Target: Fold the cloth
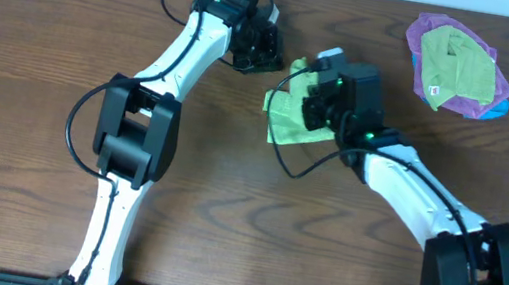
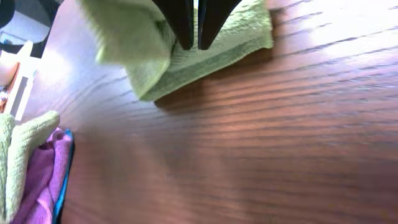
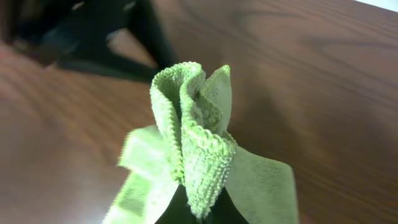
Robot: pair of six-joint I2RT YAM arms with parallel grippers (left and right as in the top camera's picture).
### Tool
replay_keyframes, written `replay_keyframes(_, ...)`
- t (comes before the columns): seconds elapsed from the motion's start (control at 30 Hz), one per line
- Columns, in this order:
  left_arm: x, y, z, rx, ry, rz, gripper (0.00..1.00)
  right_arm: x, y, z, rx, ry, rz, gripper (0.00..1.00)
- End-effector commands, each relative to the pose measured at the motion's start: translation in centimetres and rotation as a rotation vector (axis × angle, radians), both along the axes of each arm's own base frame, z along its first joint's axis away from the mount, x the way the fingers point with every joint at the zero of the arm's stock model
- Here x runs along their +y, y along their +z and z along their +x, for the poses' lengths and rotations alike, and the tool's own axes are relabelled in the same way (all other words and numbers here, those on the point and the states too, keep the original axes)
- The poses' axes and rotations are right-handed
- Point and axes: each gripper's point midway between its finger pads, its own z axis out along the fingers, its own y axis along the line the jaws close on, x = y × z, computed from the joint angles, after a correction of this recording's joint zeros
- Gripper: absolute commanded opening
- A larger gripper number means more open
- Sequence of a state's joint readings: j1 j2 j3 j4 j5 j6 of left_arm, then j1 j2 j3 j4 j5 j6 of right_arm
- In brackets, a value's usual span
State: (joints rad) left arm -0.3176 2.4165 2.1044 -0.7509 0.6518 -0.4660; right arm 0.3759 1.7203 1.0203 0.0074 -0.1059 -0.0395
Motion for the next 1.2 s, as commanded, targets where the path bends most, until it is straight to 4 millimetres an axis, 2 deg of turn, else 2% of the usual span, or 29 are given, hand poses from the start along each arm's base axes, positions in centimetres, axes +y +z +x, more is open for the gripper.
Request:
replay_keyframes(0.0, 1.3, 1.3, 0.7, -0.031, 0.003, -0.022, 0.06, 1.5, -1.2, -0.6, 0.021, 0.053, -0.020, 0.01)
replay_keyframes(0.2, 3.2, 3.7, 1.7, -0.084, 0.026, -0.028, 0.06, 2.2, -4.0, -1.1, 0.075, 0.069, -0.044, 0.01)
replay_keyframes(0.37, 4.5, 5.2, 2.2, -0.112, 0.048, -0.034, 0.06, 2.8, -5.1, -1.5, 0.097, 0.083, -0.052, 0.02)
replay_keyframes(0.43, 4.8, 5.3, 2.4, -0.115, 0.054, -0.034, 0.06, 3.4, -5.1, -1.8, 0.101, 0.104, -0.044, 0.13)
replay_keyframes(0.5, 5.0, 5.4, 2.4, -0.116, 0.059, -0.034, 0.06, 4.5, -5.0, -2.5, 0.111, 0.145, -0.020, 0.29)
replay_keyframes(0.6, 5.3, 5.4, 2.6, -0.116, 0.064, -0.034, 0.06, 6.3, -5.0, -3.9, 0.140, 0.211, 0.017, 0.45)
replay_keyframes(0.8, 6.1, 5.4, 2.9, -0.116, 0.079, -0.033, 0.06, 8.5, -5.8, -7.1, 0.245, 0.297, 0.056, 0.60)
replay_keyframes(0.87, 6.6, 5.4, 3.1, -0.116, 0.088, -0.032, 0.06, 8.6, -6.2, -7.9, 0.281, 0.304, 0.058, 0.65)
replay_keyframes(0.97, 7.1, 5.5, 3.2, -0.114, 0.096, -0.042, 0.06, 8.6, -6.5, -8.4, 0.299, 0.306, 0.050, 0.80)
replay_keyframes(1.07, 7.5, 5.6, 3.3, -0.109, 0.099, -0.059, 0.05, 8.9, -5.1, -7.7, 0.255, 0.303, 0.073, 0.90)
replay_keyframes(1.17, 8.0, 5.7, 3.3, -0.105, 0.107, -0.059, 0.06, 9.1, -2.6, -6.9, 0.186, 0.303, 0.103, 0.99)
